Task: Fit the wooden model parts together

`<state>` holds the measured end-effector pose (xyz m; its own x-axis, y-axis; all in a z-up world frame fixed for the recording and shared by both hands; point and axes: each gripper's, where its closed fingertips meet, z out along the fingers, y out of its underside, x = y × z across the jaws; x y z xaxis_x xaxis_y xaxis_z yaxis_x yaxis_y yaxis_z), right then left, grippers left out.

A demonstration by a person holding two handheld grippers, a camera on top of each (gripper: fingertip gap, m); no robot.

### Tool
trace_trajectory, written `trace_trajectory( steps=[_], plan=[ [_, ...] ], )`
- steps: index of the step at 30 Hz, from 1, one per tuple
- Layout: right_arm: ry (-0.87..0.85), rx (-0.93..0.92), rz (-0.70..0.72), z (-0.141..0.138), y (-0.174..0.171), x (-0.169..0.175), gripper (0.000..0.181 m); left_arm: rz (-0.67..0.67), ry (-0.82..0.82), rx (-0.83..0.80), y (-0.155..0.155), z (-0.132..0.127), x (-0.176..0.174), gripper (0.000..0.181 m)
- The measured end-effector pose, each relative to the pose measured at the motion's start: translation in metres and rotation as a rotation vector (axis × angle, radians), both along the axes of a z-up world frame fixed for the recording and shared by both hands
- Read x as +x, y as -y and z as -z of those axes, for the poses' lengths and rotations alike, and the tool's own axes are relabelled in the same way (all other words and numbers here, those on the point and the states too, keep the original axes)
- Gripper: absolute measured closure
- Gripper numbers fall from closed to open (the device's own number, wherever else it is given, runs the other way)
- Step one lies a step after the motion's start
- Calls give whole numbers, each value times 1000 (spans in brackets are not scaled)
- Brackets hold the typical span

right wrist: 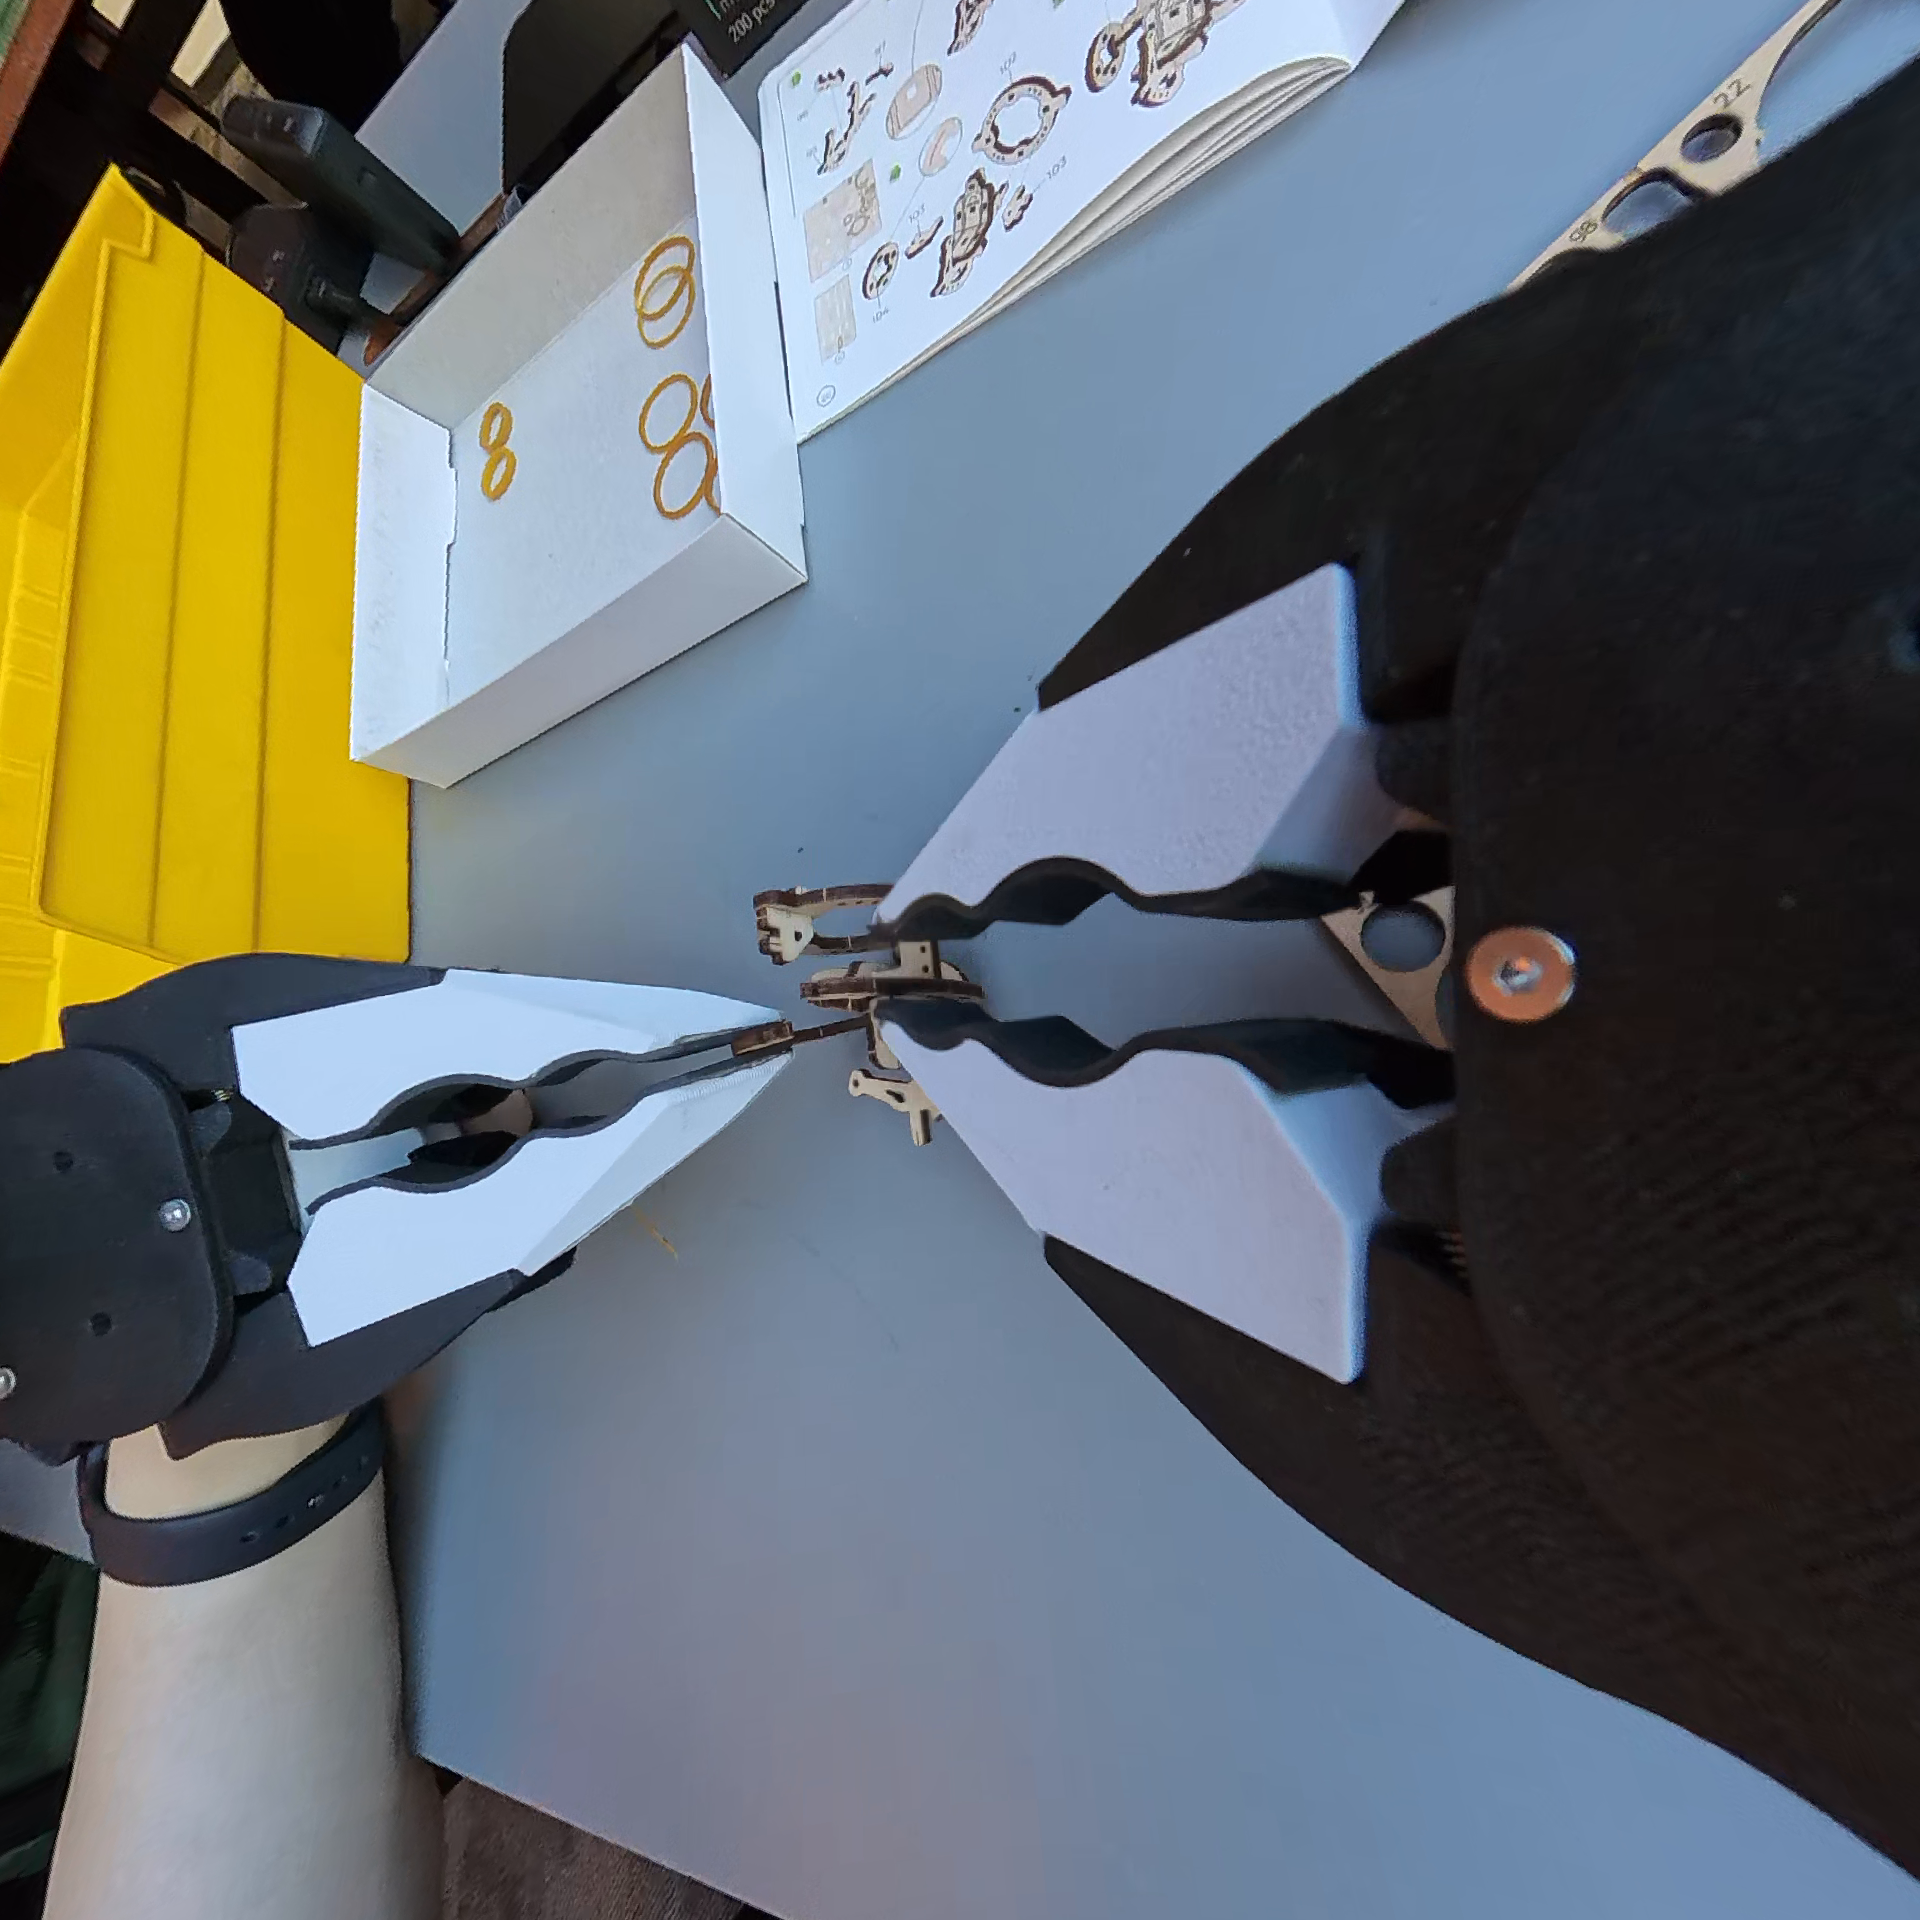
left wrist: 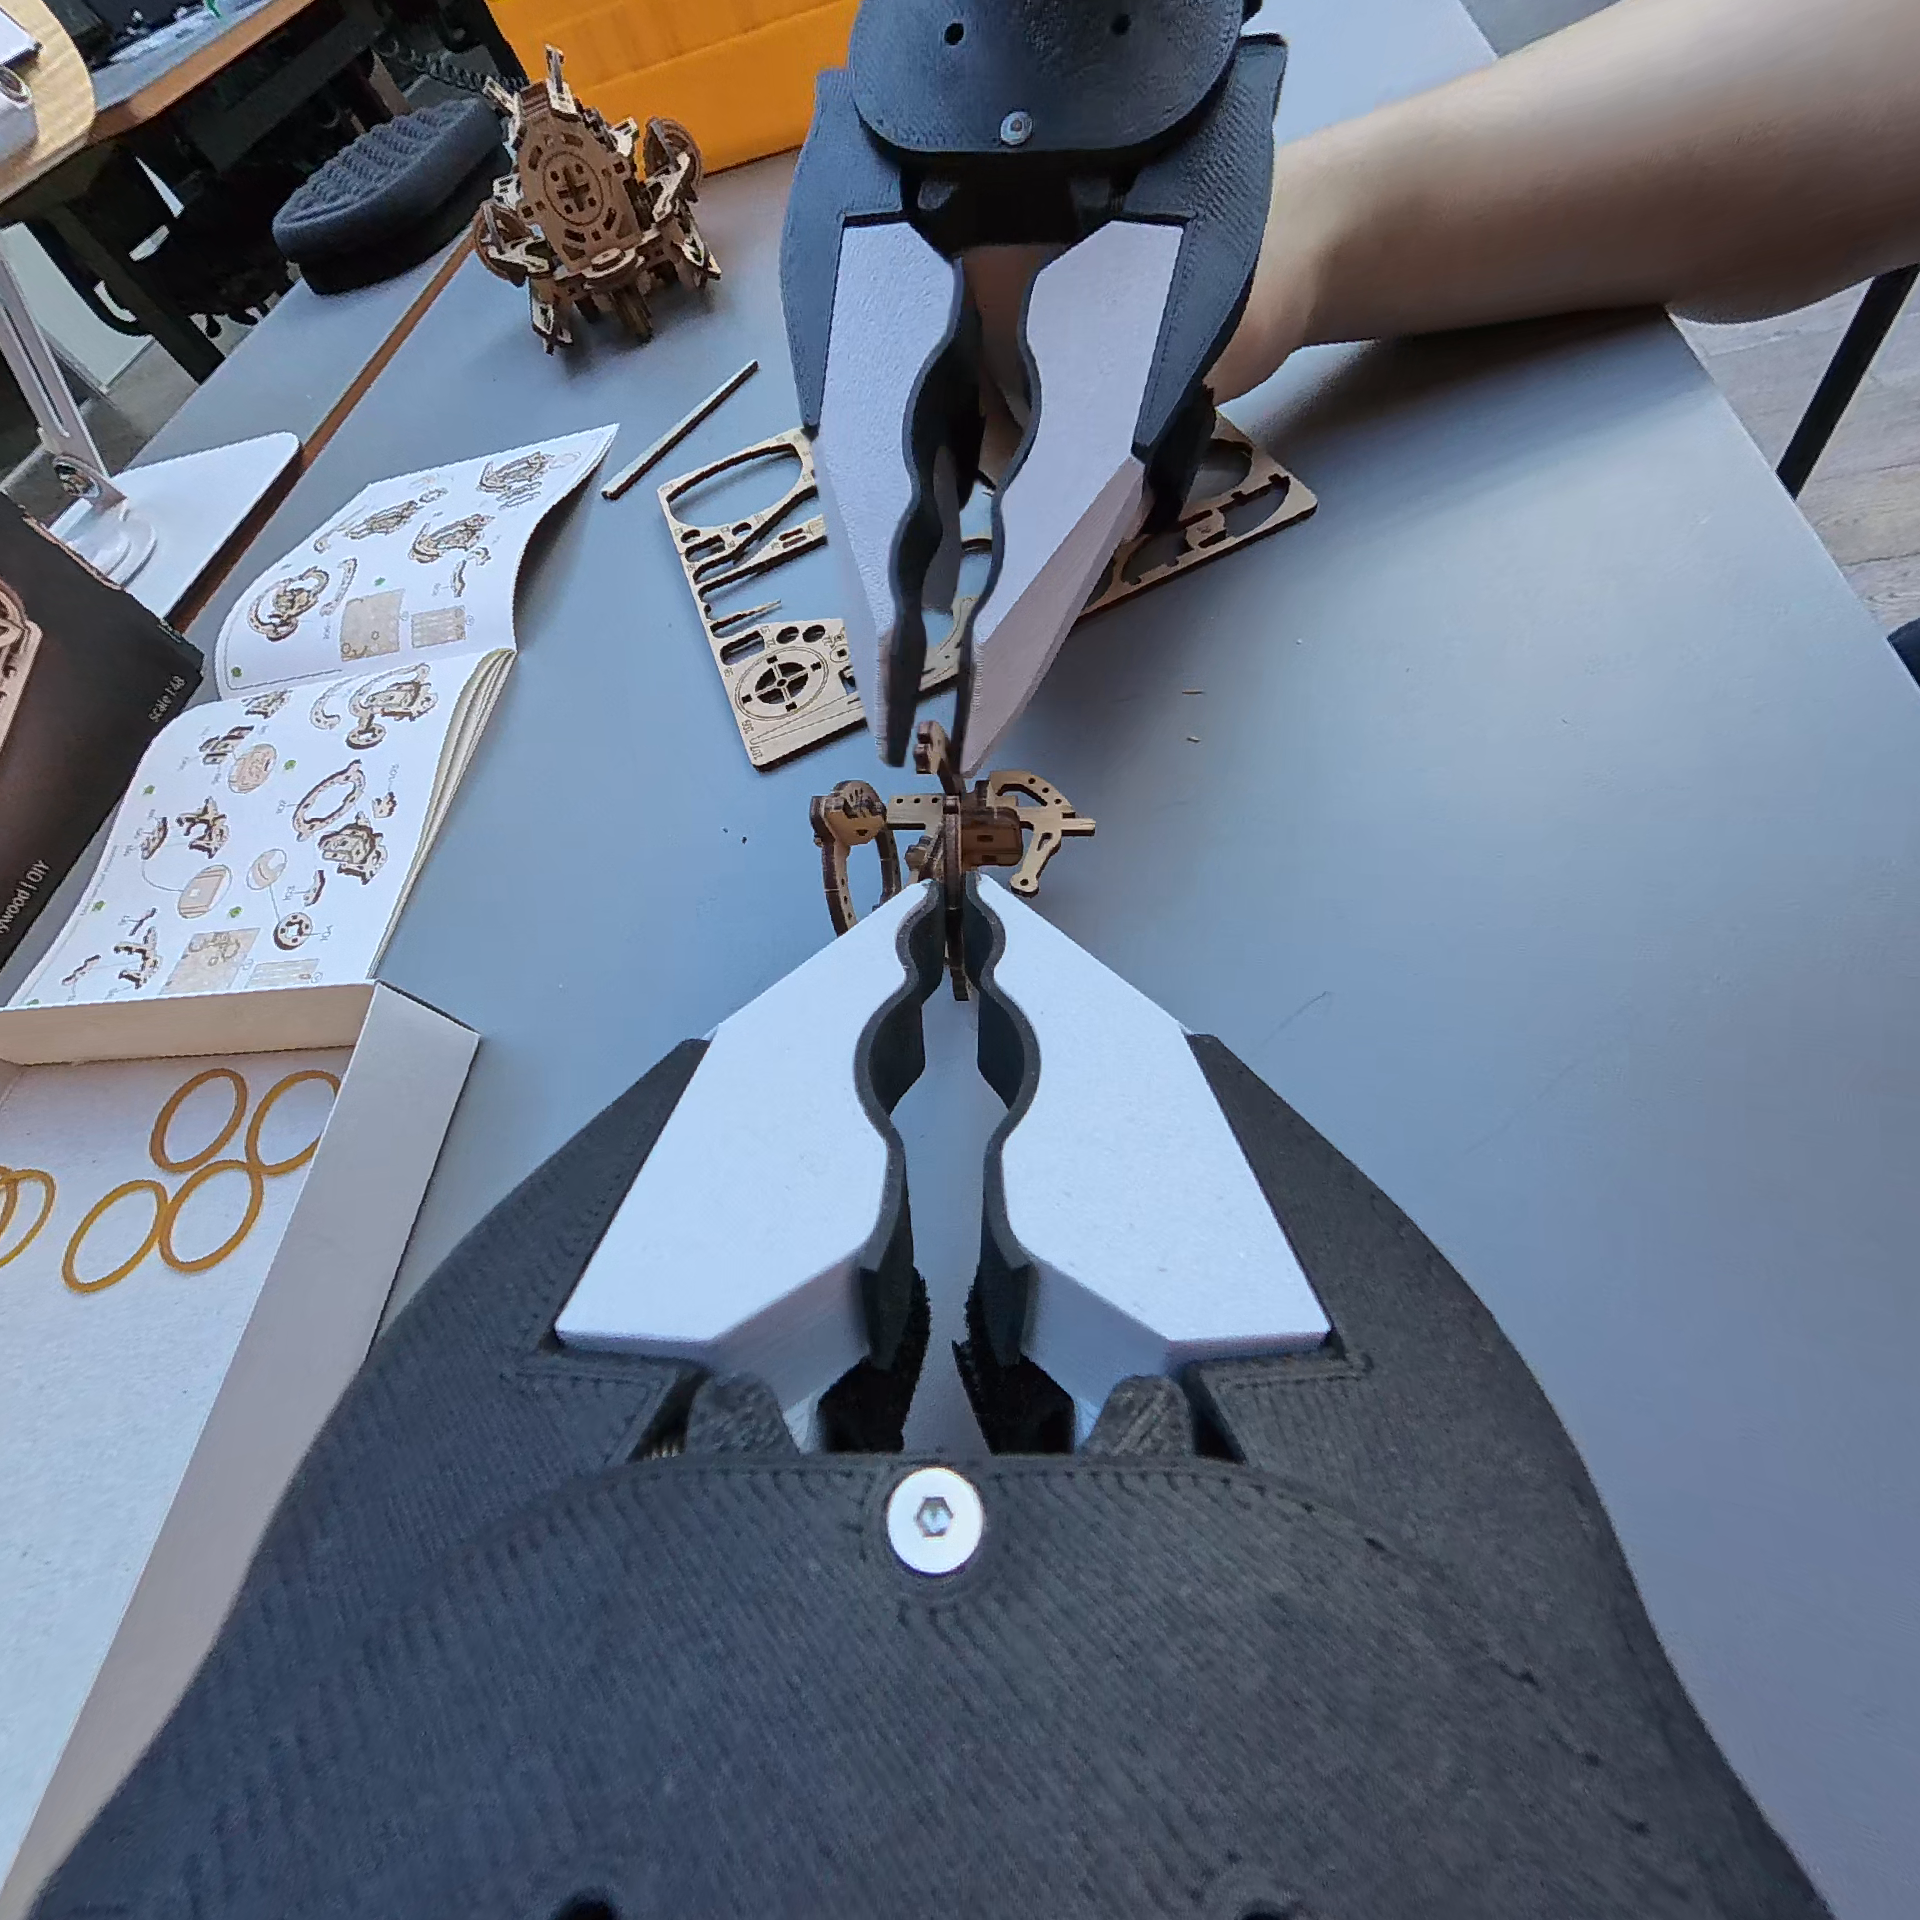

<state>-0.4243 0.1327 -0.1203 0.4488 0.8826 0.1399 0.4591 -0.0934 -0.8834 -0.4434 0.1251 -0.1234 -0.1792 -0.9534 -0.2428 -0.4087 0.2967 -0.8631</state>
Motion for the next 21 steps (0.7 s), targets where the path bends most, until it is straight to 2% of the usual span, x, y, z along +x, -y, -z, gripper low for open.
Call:
trace_trajectory(
  steps=[3,5,12,15,21],
  plan=[
    [-51,-10,1,-7,0,0,163,0,3,4,0,0,0,181],
    [-49,-29,-12,-6,1,1,176,-1,4,4,0,0,0,181],
    [-4,-46,-19,2,2,-2,179,-14,15,9,-2,-1,1,181],
    [3,-47,-20,2,3,-2,179,-44,-2,54,-8,4,1,175],
    [4,-62,-18,3,3,-1,179,-28,-16,26,-5,5,1,180]
  ],
)
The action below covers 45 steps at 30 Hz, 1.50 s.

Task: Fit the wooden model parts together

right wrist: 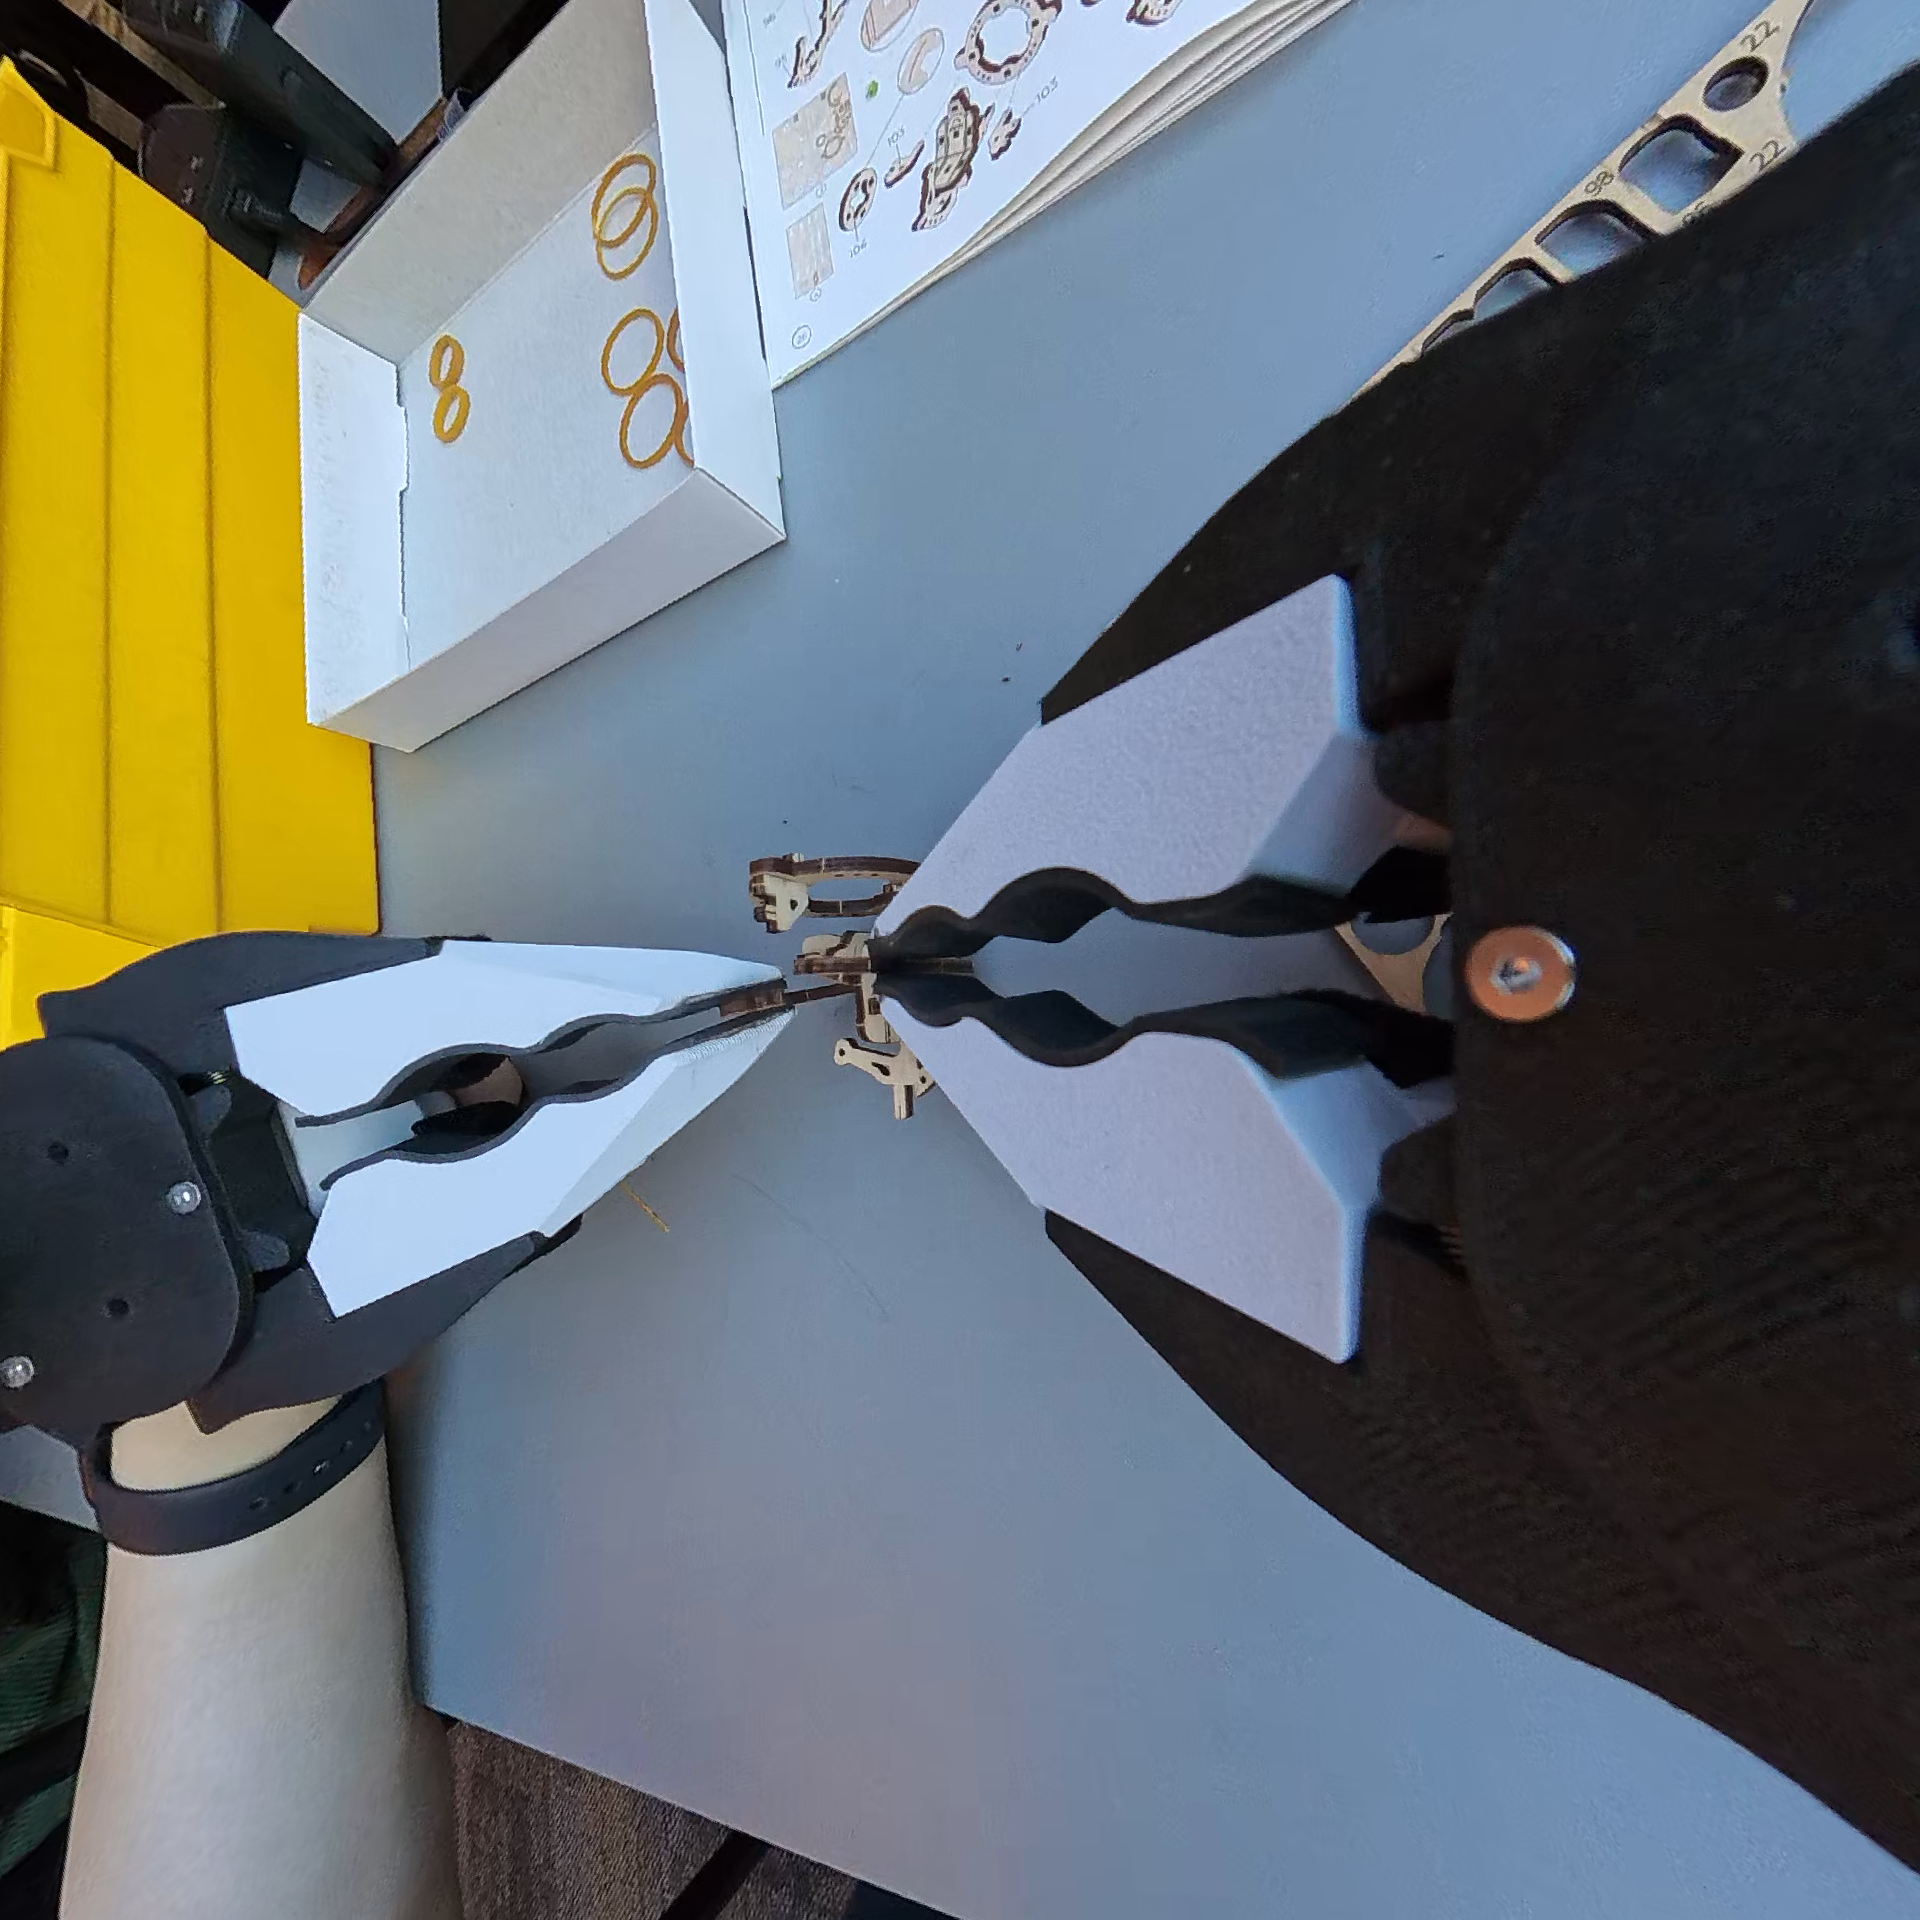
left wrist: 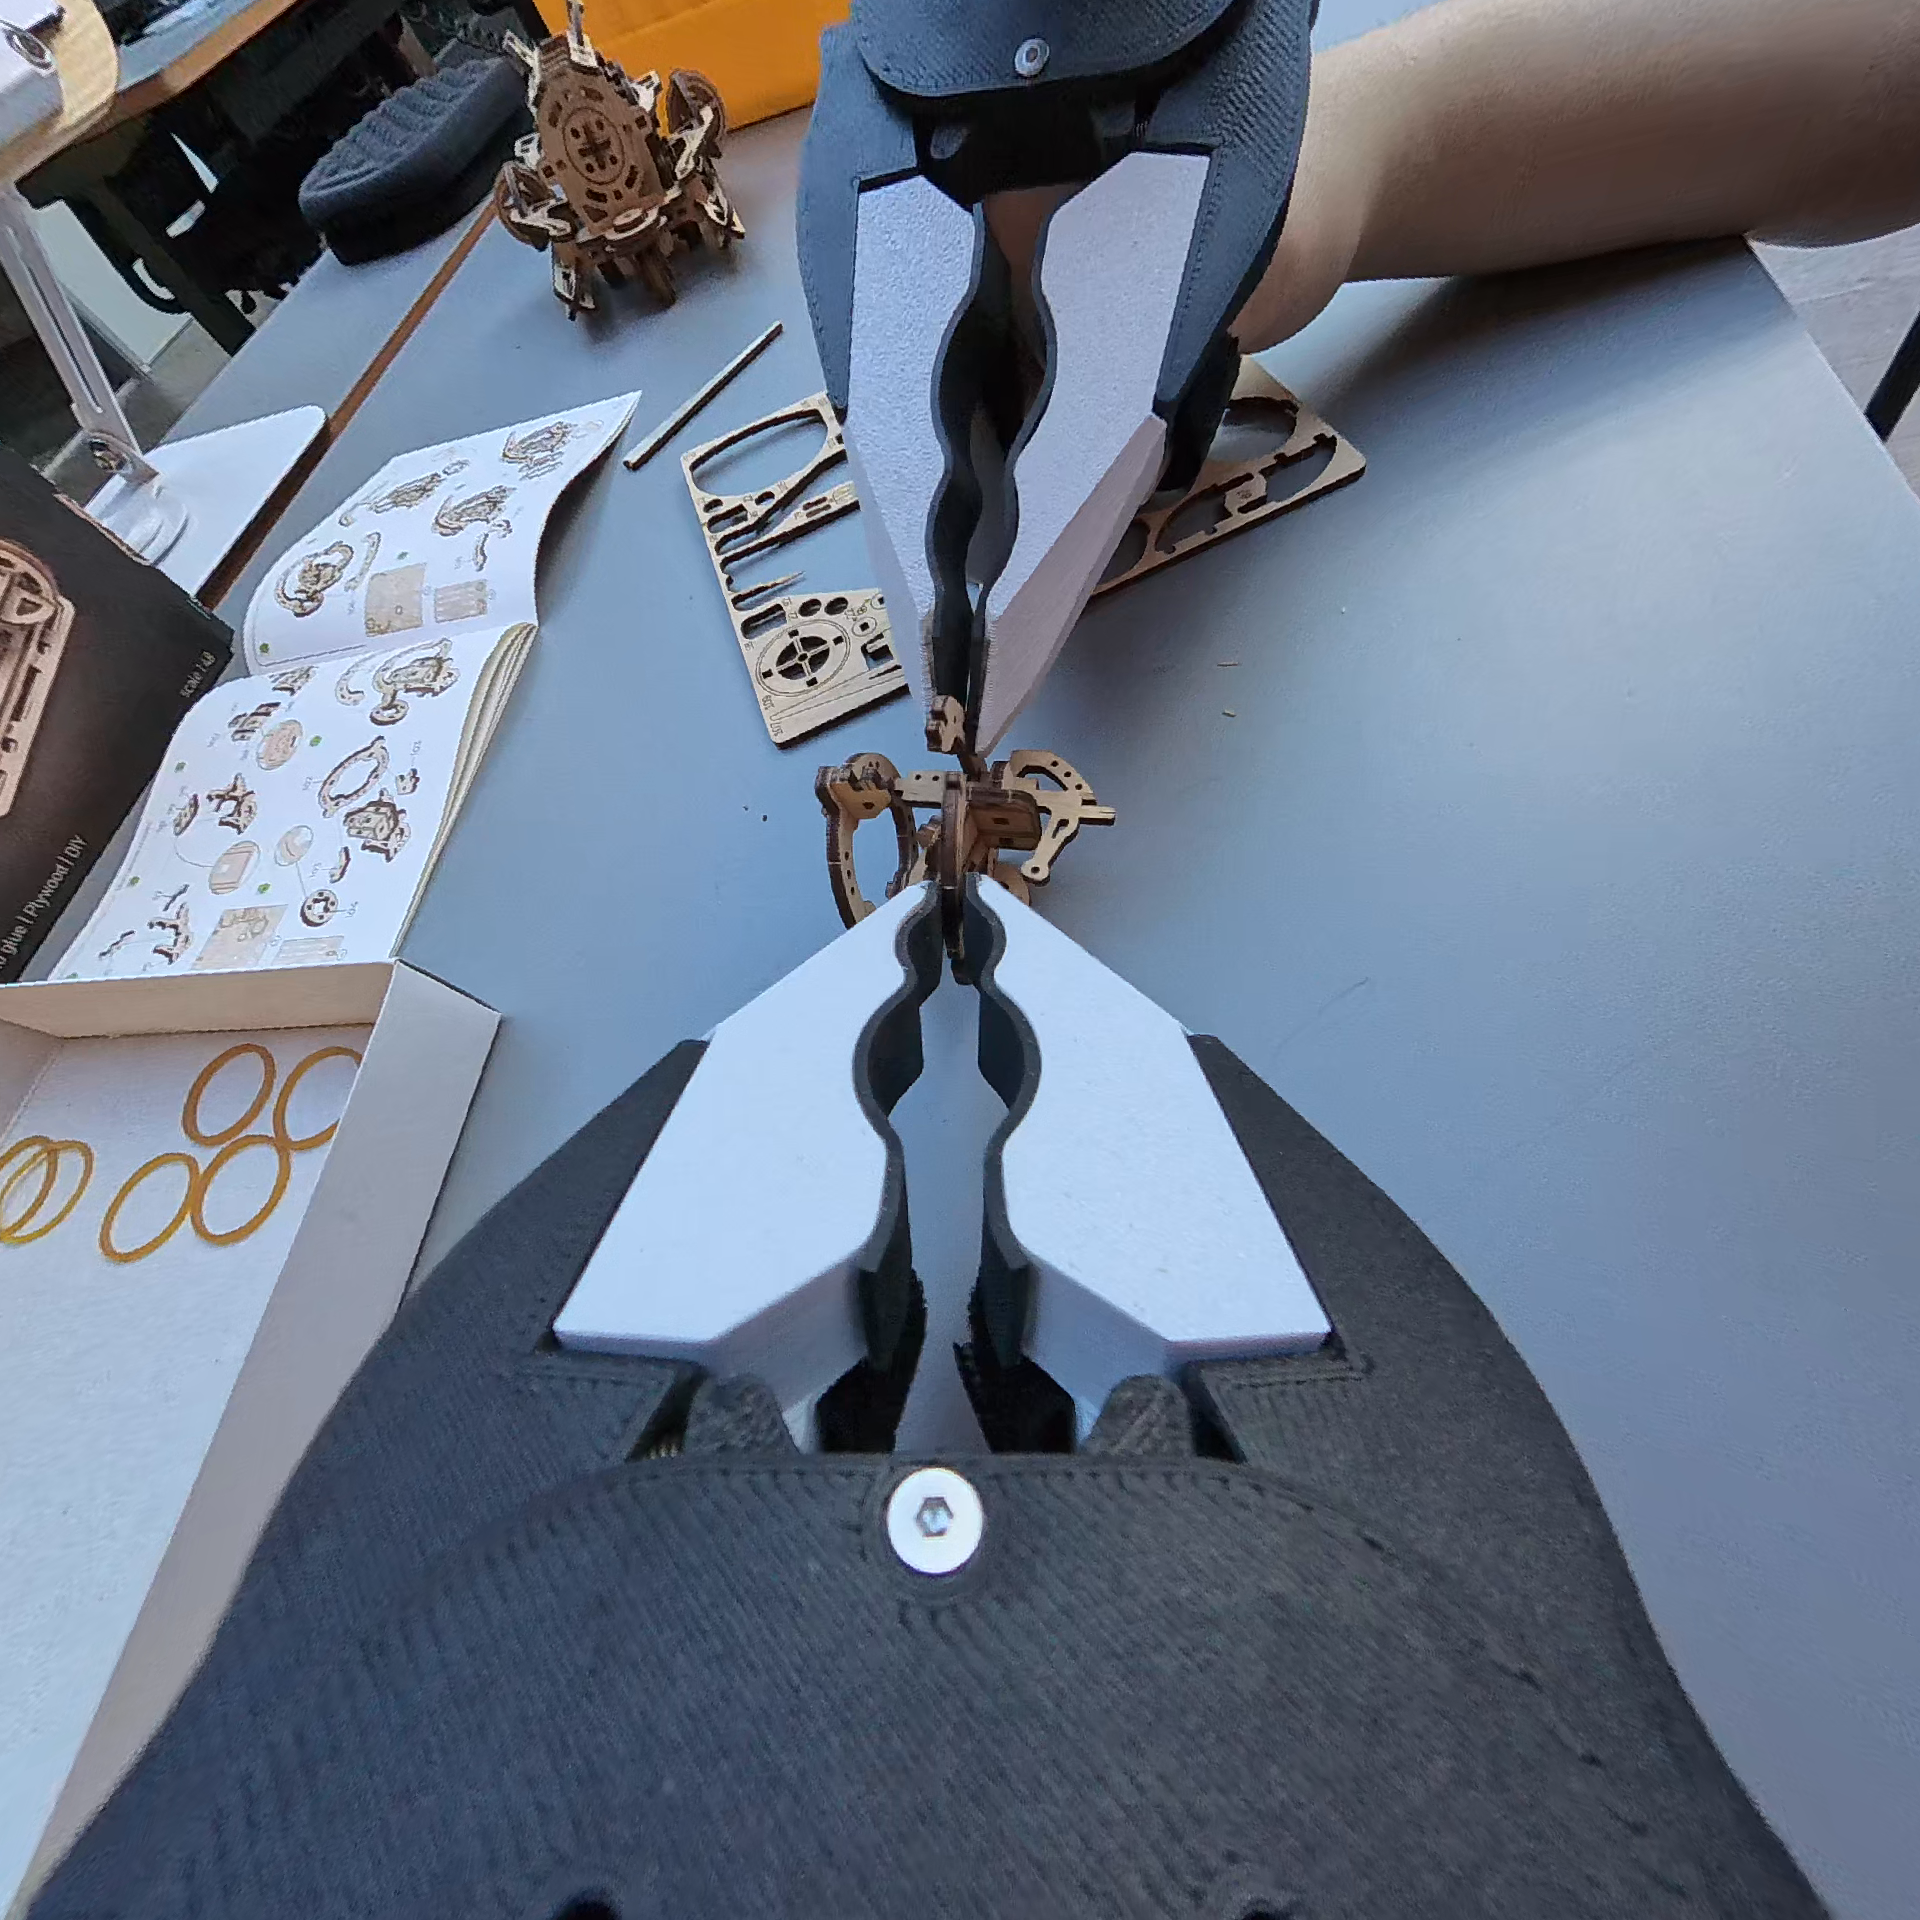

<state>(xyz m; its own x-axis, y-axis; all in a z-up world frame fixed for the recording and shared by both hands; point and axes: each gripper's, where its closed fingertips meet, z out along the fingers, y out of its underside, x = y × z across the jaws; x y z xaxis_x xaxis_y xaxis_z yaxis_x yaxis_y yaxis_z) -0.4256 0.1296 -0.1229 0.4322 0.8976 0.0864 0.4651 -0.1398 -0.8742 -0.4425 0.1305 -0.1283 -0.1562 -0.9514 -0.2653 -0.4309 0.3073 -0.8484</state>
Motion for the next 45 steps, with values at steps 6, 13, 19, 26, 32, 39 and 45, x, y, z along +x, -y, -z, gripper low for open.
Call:
trace_trajectory(
  steps=[6,13,19,26,32,39,45],
  plan=[
    [6,-60,16,1,-1,-2,178,3,-3,-13,0,0,0,180],
    [6,-70,25,2,-1,3,178,4,-2,-13,0,0,0,180],
    [15,-62,33,4,1,7,178,5,1,-11,1,-1,0,181],
    [24,-47,28,3,0,3,178,4,-3,-8,1,0,0,181],
    [29,-28,25,3,-1,2,178,4,-6,1,1,0,0,181],
    [10,-10,13,1,0,-1,178,6,-6,5,2,0,0,181],
    [2,16,5,0,-1,-1,178,8,-8,5,2,0,0,181]
  ],
)
